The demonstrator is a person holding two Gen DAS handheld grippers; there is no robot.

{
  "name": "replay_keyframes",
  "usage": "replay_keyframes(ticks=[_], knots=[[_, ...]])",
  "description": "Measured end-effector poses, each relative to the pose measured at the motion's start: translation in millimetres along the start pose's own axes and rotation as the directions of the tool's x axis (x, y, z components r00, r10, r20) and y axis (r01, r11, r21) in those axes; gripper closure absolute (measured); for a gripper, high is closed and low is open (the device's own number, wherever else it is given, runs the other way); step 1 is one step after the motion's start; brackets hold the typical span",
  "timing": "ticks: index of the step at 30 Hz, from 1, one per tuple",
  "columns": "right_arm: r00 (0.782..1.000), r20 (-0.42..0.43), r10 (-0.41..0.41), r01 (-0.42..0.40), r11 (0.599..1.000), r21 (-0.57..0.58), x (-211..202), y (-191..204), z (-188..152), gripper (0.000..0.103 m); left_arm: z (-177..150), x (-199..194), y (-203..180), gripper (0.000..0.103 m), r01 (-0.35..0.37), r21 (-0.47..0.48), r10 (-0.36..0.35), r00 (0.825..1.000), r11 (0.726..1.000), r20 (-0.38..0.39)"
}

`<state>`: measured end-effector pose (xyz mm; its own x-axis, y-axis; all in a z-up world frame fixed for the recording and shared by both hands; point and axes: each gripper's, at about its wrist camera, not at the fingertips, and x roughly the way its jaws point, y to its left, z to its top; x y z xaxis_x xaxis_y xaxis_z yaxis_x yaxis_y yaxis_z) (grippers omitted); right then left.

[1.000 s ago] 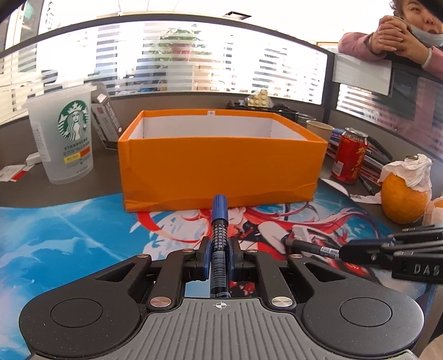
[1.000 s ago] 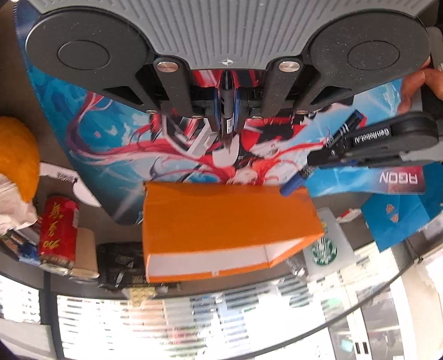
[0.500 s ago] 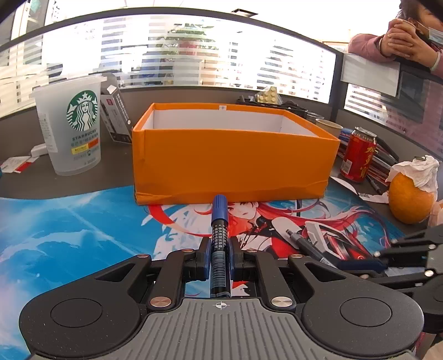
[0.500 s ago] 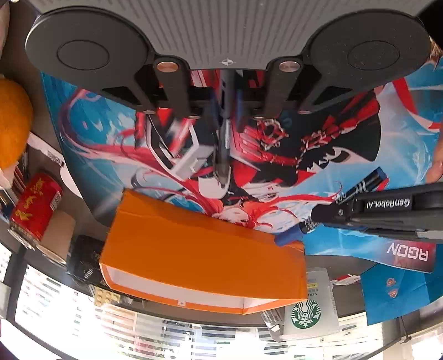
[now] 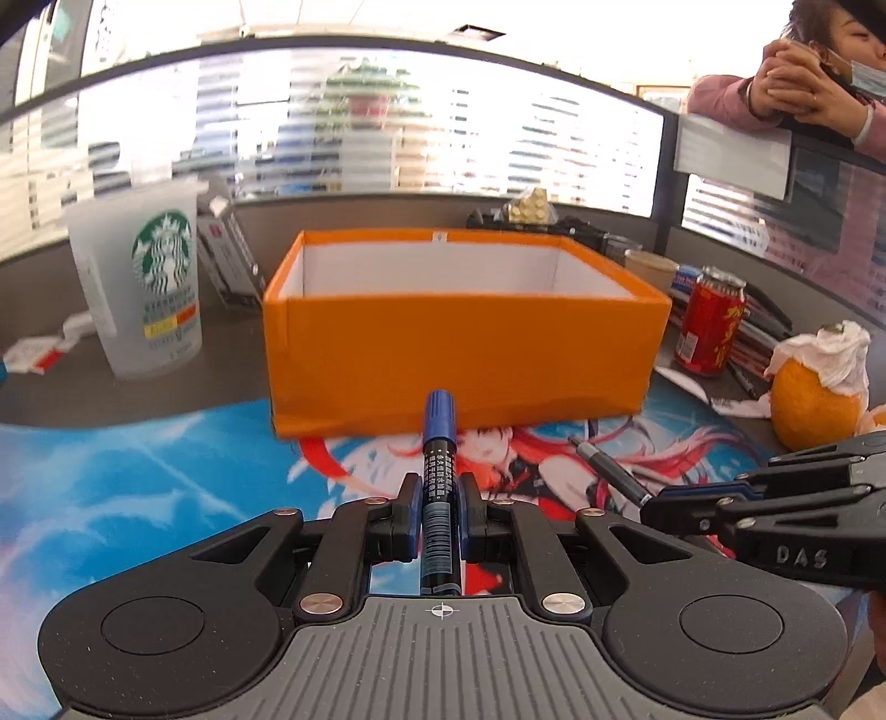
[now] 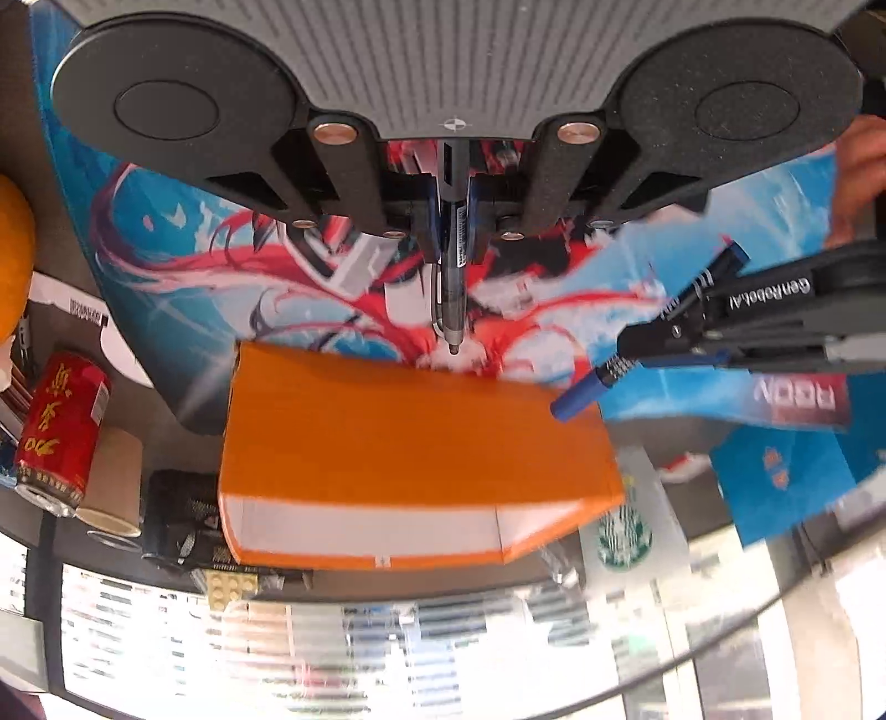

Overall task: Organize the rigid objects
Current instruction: 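Carry the black marker and pen over the orange box with both grippers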

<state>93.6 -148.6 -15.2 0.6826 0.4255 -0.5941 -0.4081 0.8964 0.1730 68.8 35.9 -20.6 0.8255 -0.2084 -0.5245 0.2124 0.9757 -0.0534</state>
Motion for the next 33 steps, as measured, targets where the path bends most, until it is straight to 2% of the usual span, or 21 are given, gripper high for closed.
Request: replay_keyframes(ticks=[5,11,16,24,33], knots=[[0.997,0.066,0.046,-0.049,0.998,0.034,-16.6,-5.4,24.0,0.094,21.9,-7.4,-2.6,0.092,-0.001,0.019,0.001,0.999,1.0,0.04],[0.985,0.165,0.044,-0.048,0.999,0.025,-31.4,-8.7,63.2,0.094,53.6,-9.2,-7.0,0.092,-0.013,0.043,0.009,0.996,0.999,0.09],[0.977,0.209,0.048,-0.056,0.998,0.034,-29.8,-15.0,87.4,0.094,76.0,-1.3,-5.3,0.092,-0.017,0.038,0.012,0.994,0.999,0.109],[0.971,0.232,0.05,-0.063,0.997,0.047,-14.8,-28.6,115.7,0.094,105.1,17.5,3.5,0.092,-0.057,0.041,0.051,0.991,0.998,0.124],[0.978,0.207,0.009,-0.016,0.999,0.035,15.9,-47.9,155.4,0.094,139.3,60.0,13.9,0.092,-0.069,0.027,0.066,0.993,0.997,0.096]])
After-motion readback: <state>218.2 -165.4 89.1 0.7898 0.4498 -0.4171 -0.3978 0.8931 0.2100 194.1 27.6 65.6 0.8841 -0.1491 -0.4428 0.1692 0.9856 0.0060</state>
